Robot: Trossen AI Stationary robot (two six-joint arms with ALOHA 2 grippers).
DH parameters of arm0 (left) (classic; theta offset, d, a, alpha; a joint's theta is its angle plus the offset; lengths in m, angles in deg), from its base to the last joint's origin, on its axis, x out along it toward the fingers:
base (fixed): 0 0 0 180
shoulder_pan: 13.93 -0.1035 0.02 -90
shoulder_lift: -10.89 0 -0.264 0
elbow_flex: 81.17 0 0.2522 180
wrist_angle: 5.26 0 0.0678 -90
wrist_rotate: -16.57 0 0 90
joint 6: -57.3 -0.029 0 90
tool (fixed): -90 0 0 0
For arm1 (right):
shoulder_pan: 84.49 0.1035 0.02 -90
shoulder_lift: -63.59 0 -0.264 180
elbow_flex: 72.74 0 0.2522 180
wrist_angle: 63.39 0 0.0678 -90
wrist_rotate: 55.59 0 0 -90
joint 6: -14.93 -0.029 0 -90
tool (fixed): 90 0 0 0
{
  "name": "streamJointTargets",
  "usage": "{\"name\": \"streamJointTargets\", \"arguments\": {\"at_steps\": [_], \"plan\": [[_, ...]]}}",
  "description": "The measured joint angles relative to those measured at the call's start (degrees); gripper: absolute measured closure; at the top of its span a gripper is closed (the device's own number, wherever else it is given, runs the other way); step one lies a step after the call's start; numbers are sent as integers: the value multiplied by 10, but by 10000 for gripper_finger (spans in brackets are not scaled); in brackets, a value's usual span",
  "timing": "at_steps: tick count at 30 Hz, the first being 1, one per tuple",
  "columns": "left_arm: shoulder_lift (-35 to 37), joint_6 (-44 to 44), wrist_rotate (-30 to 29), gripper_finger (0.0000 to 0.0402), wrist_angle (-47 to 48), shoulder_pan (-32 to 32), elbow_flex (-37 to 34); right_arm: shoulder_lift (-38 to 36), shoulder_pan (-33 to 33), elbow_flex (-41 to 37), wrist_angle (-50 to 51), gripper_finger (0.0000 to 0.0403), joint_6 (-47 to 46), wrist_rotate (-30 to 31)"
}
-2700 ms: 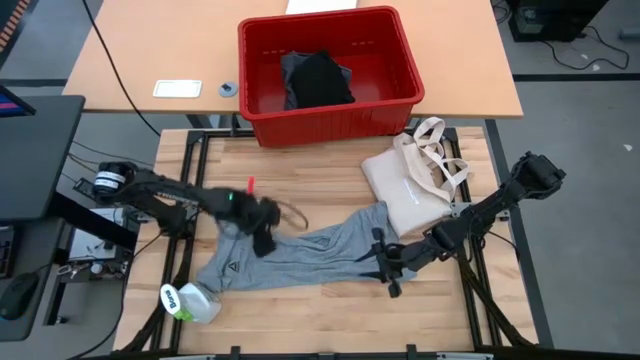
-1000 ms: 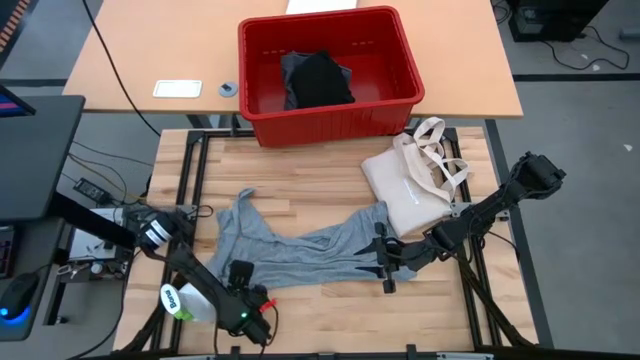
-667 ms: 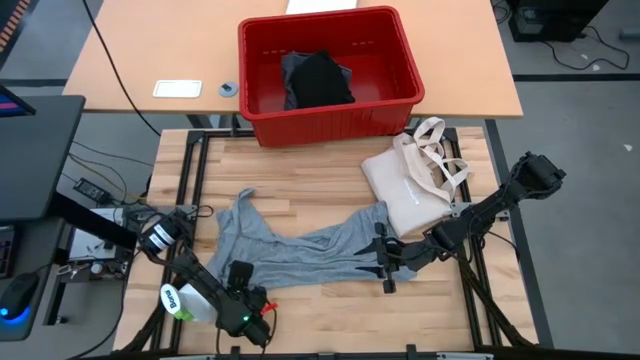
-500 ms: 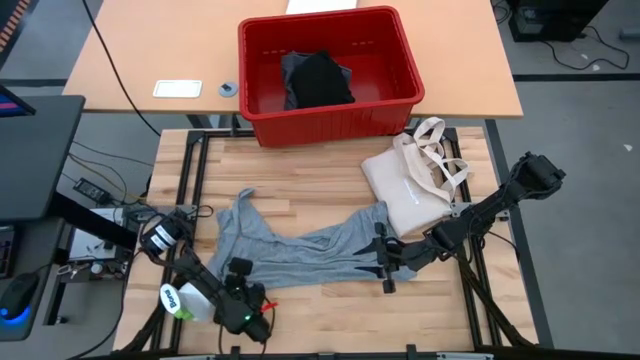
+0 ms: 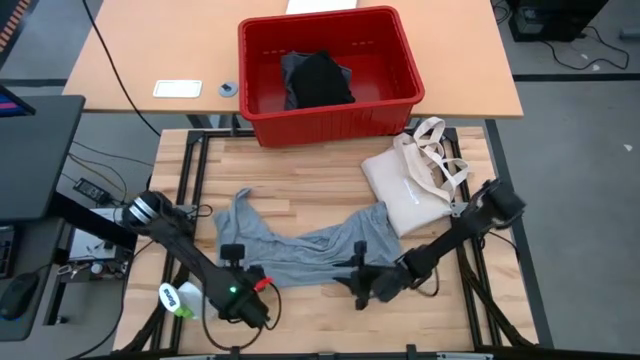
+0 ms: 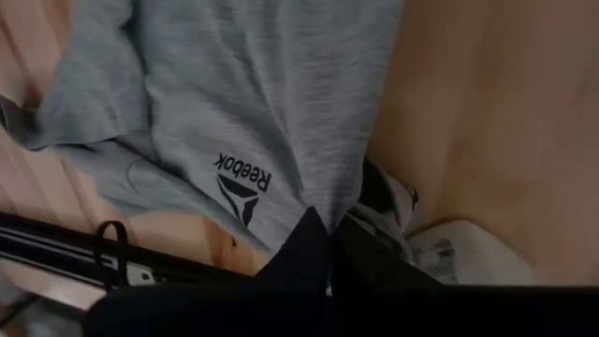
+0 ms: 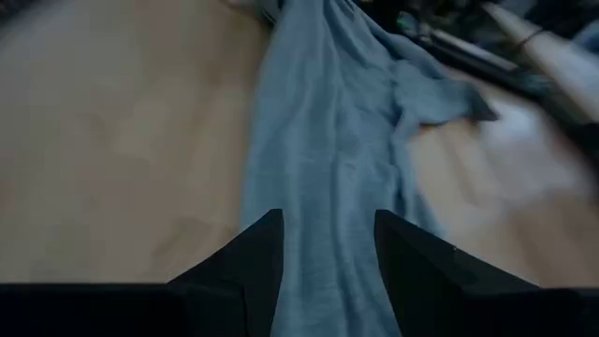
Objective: Fold Laundry from Bin
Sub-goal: Fold the gray shirt
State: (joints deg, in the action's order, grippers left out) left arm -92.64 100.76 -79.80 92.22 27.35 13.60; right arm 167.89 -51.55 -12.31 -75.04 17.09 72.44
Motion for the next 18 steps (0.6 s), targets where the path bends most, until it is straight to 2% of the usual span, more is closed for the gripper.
{"name": "streamJointTargets", "arguments": {"at_steps": [4, 8, 13, 18], "plan": [[44, 29, -1, 398, -1, 4, 0, 67, 4, 64, -6, 225, 55, 44], [78, 51, -19, 398, -2, 11, 0, 121, -7, 120, -6, 203, 102, 28], [104, 66, -40, 399, -3, 11, 0, 170, -27, 197, -6, 136, 152, 13], [111, 72, -46, 399, -3, 11, 0, 201, -32, 270, -5, 55, 165, 54]]}}
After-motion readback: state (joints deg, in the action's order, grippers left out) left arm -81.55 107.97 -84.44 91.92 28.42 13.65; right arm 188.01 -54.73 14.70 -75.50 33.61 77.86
